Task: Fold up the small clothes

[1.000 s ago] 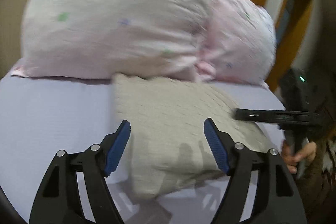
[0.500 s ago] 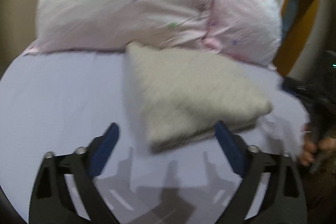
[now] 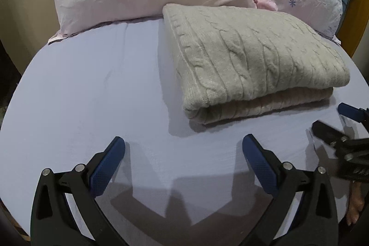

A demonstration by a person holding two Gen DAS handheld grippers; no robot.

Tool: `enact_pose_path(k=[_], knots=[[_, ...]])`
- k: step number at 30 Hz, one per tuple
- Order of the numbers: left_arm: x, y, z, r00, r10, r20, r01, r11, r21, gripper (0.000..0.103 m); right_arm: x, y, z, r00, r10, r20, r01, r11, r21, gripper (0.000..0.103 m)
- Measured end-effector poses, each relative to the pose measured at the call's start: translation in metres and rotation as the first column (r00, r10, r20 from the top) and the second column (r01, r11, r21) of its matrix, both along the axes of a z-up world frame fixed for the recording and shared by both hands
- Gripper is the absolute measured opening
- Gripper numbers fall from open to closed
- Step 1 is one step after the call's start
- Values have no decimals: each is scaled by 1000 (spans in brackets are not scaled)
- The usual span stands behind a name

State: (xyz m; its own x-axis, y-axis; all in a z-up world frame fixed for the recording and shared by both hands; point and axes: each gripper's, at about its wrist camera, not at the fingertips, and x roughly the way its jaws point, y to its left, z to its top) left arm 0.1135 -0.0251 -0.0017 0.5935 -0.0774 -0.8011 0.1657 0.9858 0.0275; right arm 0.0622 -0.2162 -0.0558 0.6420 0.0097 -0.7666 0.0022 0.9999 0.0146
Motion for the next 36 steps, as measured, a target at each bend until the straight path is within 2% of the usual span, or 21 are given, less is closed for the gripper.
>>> enact_pose_path(k=[36], knots=[[0,1,1,1000,-3,0,3,1000,0,102,-1,4,-1,1000,6,2,-6,1000,-16,101]])
